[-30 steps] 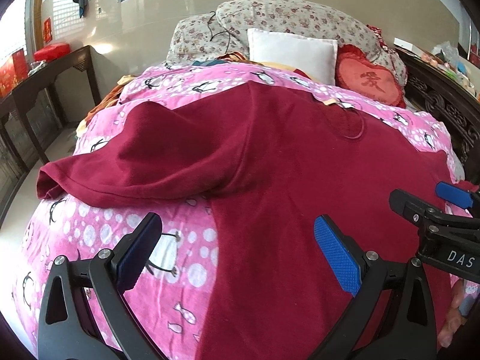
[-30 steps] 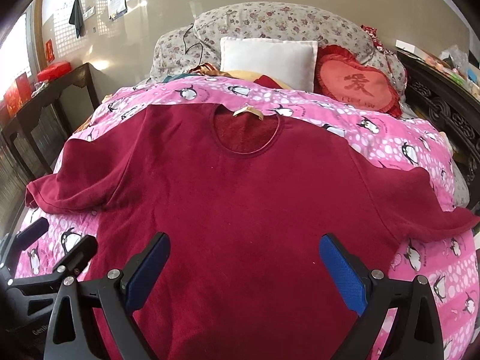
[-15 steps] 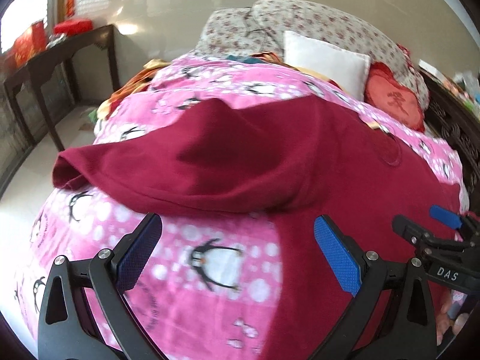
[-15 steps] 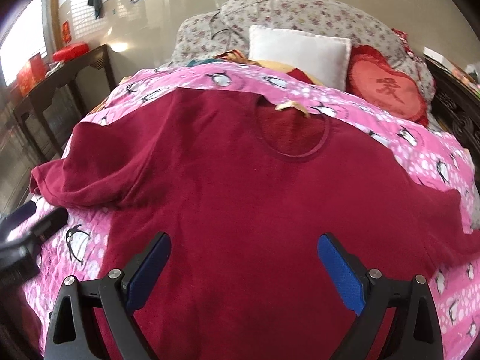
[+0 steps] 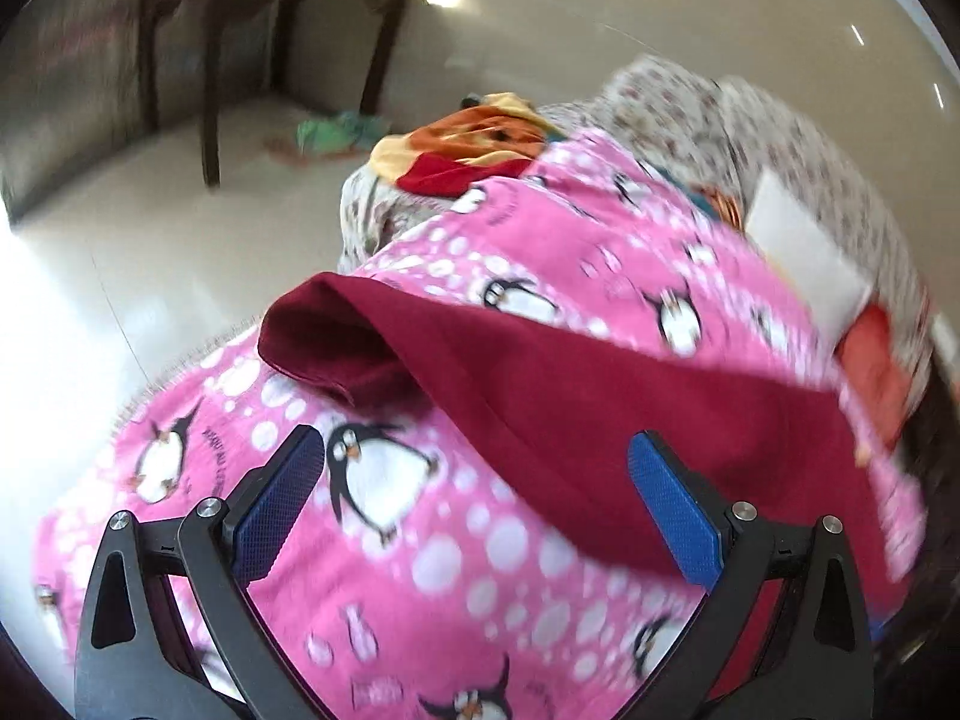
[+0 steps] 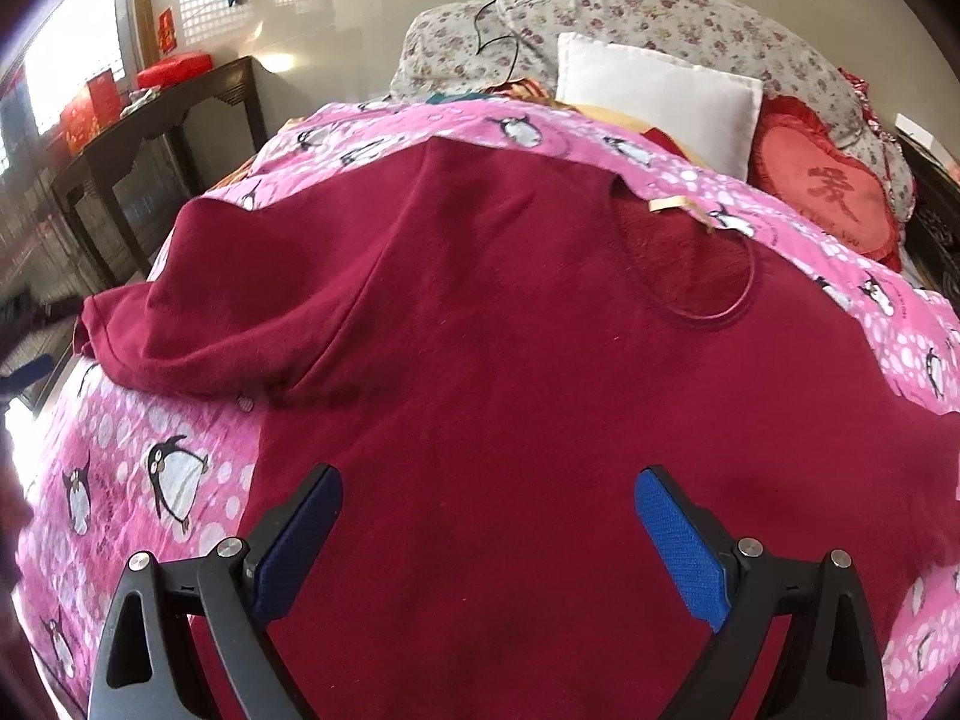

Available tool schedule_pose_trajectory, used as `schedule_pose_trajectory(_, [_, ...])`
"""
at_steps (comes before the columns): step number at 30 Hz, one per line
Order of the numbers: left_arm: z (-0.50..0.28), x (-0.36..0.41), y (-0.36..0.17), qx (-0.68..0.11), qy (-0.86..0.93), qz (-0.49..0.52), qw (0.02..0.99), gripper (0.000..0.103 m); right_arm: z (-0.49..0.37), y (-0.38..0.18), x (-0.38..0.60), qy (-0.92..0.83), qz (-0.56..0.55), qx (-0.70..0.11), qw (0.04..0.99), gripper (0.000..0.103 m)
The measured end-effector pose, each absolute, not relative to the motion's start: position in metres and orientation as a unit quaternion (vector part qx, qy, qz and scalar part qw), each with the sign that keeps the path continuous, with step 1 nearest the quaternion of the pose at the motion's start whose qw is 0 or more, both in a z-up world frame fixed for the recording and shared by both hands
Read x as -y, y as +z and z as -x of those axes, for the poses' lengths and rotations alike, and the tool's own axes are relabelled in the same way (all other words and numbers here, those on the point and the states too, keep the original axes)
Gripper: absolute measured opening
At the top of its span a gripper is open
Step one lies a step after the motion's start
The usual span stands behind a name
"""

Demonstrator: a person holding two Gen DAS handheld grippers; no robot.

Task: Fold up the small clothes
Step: 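Grasp the sleeve with the left gripper, fold it across the body, release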

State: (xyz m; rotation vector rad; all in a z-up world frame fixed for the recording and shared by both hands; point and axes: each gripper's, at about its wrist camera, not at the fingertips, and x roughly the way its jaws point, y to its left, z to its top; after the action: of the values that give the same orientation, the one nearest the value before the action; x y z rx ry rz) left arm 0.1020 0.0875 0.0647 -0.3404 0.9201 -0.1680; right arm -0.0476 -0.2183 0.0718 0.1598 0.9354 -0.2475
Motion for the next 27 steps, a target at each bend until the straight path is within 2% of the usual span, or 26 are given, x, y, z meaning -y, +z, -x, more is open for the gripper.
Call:
schedule_pose_trajectory(5, [-0.135, -0.101, 0.062, -0.444, -0.079, 0.207, 0.868, 0.092, 0.050, 0.073, 0.215, -0.106, -0.086, -0.442, 0.887, 0.097])
schedule_pose_trajectory(7, [-0.147, -0.099, 0.056, -0.450, -0.082, 0.202, 0.866, 0.079, 0.049, 0.073, 0.215, -0.103, -0.090, -0.442, 0.887, 0.097])
schedule_pose_trajectory(9, [-0.158, -0.097, 0.044, -0.473, -0.098, 0.214, 0.849, 0.042, 0.048, 0.072, 0.215, -0.100, -0.093, -0.443, 0.886, 0.097])
schedule_pose_trajectory(10, [-0.162, -0.096, 0.039, -0.479, -0.107, 0.222, 0.842, 0.034, 0.048, 0.072, 0.214, -0.098, -0.094, -0.443, 0.886, 0.097])
schedule_pose_trajectory(11, [-0.165, -0.094, 0.034, -0.482, -0.119, 0.230, 0.837, 0.020, 0.048, 0.071, 0.214, -0.096, -0.095, -0.444, 0.886, 0.097])
schedule_pose_trajectory(12, [-0.167, -0.093, 0.031, -0.483, -0.129, 0.235, 0.834, 0.014, 0.049, 0.071, 0.214, -0.095, -0.096, -0.444, 0.886, 0.097])
schedule_pose_trajectory(15, [-0.162, -0.095, 0.048, -0.461, -0.137, 0.247, 0.841, 0.009, 0.052, 0.074, 0.216, -0.094, -0.097, -0.443, 0.886, 0.097])
schedule_pose_trajectory(20, [-0.126, -0.065, 0.136, -0.372, -0.190, 0.215, 0.883, 0.009, 0.067, 0.087, 0.234, -0.109, -0.108, -0.428, 0.891, 0.097])
schedule_pose_trajectory(24, [-0.069, 0.008, 0.198, -0.313, -0.284, 0.150, 0.894, 0.009, 0.089, 0.100, 0.263, -0.134, -0.132, -0.408, 0.893, 0.097])
schedule_pose_trajectory(27, [-0.017, 0.083, 0.214, -0.294, -0.372, 0.088, 0.876, 0.009, 0.107, 0.106, 0.290, -0.166, -0.144, -0.397, 0.891, 0.097])
